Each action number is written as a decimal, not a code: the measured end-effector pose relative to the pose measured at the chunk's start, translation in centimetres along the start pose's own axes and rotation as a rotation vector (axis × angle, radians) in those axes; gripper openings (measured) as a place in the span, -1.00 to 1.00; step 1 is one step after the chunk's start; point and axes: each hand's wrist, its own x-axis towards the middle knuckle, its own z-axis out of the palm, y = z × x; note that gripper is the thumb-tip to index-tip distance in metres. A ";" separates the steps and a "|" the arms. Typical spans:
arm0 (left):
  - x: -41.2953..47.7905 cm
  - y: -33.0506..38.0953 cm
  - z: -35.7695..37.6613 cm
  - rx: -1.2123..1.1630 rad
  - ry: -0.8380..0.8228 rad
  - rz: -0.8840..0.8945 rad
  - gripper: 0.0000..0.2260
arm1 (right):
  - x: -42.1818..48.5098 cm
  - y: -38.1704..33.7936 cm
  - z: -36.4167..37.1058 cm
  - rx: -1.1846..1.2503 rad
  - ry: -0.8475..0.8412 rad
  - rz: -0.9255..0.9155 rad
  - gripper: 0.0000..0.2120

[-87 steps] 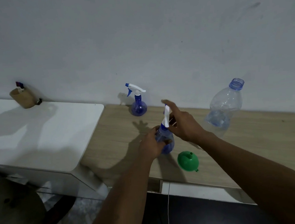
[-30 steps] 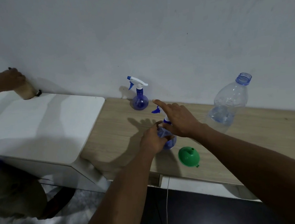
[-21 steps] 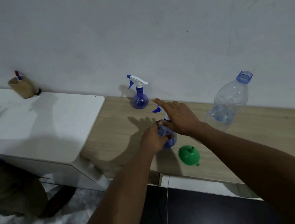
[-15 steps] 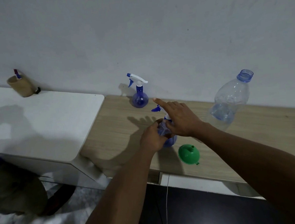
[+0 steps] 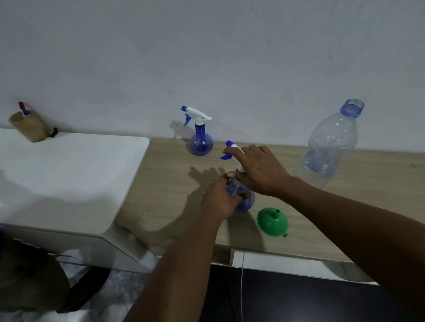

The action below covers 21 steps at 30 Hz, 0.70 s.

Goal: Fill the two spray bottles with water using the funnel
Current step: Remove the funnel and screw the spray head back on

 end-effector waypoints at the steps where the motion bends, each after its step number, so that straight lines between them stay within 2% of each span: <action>1: -0.1 0.1 -0.1 0.002 -0.007 0.010 -0.50 | -0.2 0.0 0.0 0.002 0.003 -0.008 -0.46; 4: -0.1 0.1 -0.1 -0.008 -0.015 0.029 -0.44 | -0.6 -0.2 0.0 0.109 -0.008 -0.006 -0.39; 7: -0.1 0.0 0.1 -0.028 -0.013 0.008 -0.43 | -0.2 -0.5 -0.1 0.187 -0.019 0.042 -0.42; 11: 0.5 -0.7 0.6 -0.072 -0.018 -0.008 -0.46 | -0.5 -0.3 0.0 0.167 -0.018 0.037 -0.37; 13: 0.9 -1.3 1.0 -0.097 -0.021 -0.012 -0.41 | -0.7 -0.4 0.1 0.198 -0.014 0.033 -0.35; 17: -0.1 -0.2 0.2 -0.044 -0.008 0.012 -0.43 | -0.2 -0.7 0.1 0.178 -0.013 0.061 -0.45; 21: -0.5 0.3 -0.2 -0.006 -0.018 0.008 -0.49 | -0.9 -0.2 0.1 0.144 0.001 0.023 -0.40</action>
